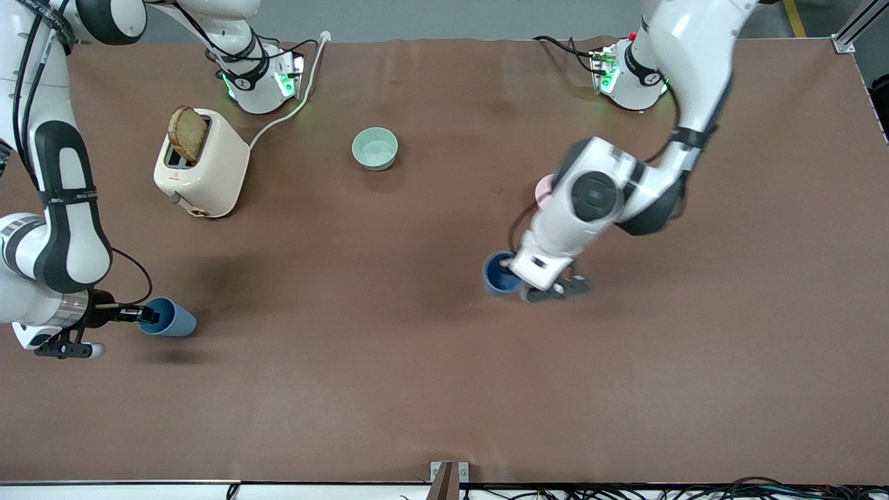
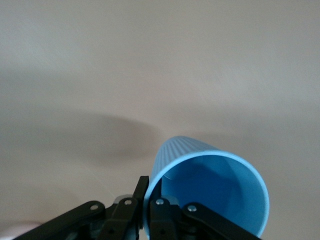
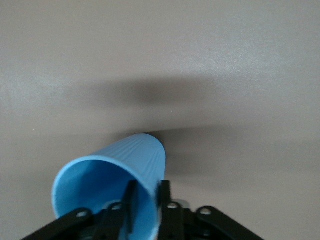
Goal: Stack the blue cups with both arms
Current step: 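Carry the blue cup with the left gripper to the table center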
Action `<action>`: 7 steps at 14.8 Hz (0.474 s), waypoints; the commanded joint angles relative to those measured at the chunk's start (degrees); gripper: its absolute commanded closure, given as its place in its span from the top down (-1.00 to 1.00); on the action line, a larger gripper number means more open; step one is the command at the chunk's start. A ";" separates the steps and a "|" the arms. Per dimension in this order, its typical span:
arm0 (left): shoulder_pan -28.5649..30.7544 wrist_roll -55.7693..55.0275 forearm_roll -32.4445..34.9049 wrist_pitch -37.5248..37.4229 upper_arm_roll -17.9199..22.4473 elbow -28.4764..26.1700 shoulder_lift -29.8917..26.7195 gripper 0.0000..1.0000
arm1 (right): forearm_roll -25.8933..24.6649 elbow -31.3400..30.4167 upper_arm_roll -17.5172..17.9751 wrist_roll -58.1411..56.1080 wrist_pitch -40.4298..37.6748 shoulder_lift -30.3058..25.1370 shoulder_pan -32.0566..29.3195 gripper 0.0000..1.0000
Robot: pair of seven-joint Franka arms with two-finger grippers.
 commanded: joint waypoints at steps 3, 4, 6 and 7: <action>-6.49 -9.68 3.47 6.24 0.58 -0.20 5.50 -0.97 | 1.19 -0.07 0.77 -0.25 -0.62 -2.47 0.58 -0.99; -6.76 -10.92 4.78 6.96 0.66 -0.03 6.65 -0.96 | 1.02 -0.07 0.77 0.02 -1.93 -4.66 1.02 -0.99; -6.77 -11.90 7.07 7.23 0.58 0.06 7.62 -0.54 | 0.75 0.10 1.03 3.59 -7.19 -8.18 2.34 -0.99; -6.50 -12.07 6.99 7.14 0.58 0.32 7.36 0.16 | 0.49 0.10 1.12 7.36 -9.39 -10.37 3.56 -0.99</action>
